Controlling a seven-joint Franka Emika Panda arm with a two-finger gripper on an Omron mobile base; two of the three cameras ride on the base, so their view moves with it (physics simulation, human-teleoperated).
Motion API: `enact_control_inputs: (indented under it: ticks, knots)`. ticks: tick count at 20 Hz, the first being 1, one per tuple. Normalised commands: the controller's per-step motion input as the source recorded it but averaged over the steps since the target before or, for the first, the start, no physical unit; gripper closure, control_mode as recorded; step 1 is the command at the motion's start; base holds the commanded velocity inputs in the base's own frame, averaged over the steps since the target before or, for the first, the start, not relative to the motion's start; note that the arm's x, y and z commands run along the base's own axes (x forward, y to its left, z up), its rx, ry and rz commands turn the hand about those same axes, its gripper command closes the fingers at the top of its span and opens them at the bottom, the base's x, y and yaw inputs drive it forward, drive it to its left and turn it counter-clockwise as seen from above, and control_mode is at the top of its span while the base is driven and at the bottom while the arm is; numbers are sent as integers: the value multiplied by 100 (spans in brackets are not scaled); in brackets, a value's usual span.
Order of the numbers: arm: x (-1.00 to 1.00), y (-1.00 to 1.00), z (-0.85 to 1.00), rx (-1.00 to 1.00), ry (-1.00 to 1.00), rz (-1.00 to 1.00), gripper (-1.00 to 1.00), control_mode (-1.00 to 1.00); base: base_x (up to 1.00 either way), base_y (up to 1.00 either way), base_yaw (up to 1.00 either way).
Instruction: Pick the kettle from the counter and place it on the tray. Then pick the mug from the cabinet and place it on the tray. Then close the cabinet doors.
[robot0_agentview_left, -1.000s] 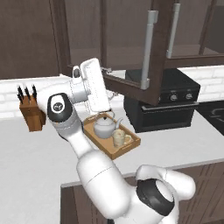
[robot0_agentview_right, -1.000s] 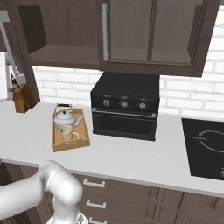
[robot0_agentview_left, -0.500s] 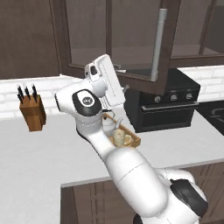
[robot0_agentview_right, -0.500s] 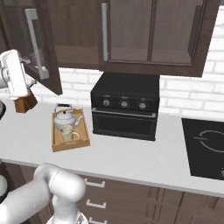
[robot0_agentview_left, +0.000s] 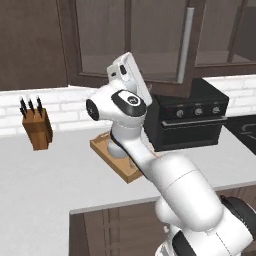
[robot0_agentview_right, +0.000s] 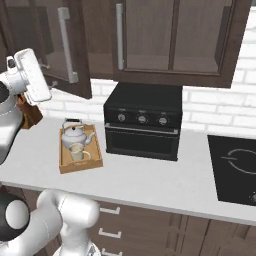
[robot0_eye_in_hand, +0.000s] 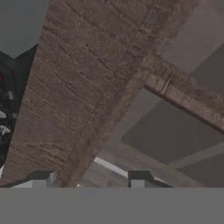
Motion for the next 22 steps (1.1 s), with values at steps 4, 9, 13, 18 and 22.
enact_control_inputs:
  ticks: [4, 9, 13, 18, 22]
  knots:
    - [91, -29, 0, 2, 6, 22, -100, -100, 0, 0, 0]
    - [91, -28, 0, 2, 6, 22, -100, -100, 0, 0, 0]
    - [87, -22, 0, 1, 7, 23, -100, -100, 0, 0, 0]
    - [86, -15, -1, 0, 9, 22, -100, -100, 0, 0, 0]
    - [66, -7, -12, 0, 9, 18, -100, -100, 0, 0, 0]
